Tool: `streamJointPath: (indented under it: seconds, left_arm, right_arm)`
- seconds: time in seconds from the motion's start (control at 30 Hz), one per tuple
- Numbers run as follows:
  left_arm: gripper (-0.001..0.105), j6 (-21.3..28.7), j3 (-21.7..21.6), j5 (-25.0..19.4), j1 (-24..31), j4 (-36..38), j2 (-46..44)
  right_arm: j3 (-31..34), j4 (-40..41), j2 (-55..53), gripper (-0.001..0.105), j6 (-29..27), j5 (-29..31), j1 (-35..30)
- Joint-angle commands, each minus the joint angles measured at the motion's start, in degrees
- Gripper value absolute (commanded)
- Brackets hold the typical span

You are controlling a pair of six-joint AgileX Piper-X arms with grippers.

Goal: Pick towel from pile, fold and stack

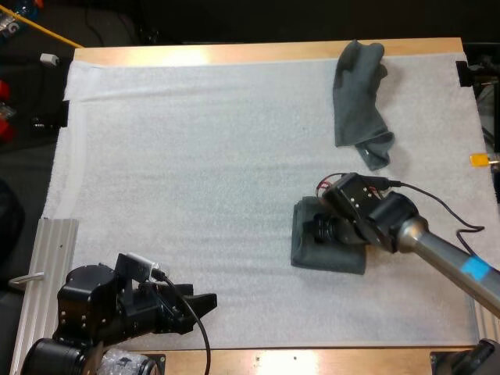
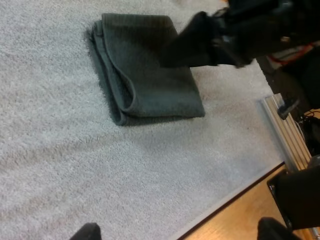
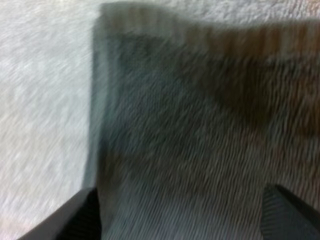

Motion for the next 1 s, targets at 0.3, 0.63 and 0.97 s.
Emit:
streamJointPath:
  seconds: [0.3, 0.63, 0.97]
  left_arm:
    - [0.060, 1.5, 0.1, -0.2, 0.0, -0.2, -0.2]
    - [0.060, 1.5, 0.1, -0.2, 0.0, -0.2, -0.2]
    - [0.060, 2.7, 0.1, -0.2, 0.0, -0.2, -0.2]
  right_arm:
    - [-0.1, 5.3, -10.2, 0.064, 1.4, 2.1, 12.1]
    - [-0.1, 5.9, -20.0, 0.064, 8.6, 5.6, 20.9]
    - [-0.1, 13.9, -32.0, 0.064, 13.6, 9.3, 21.7]
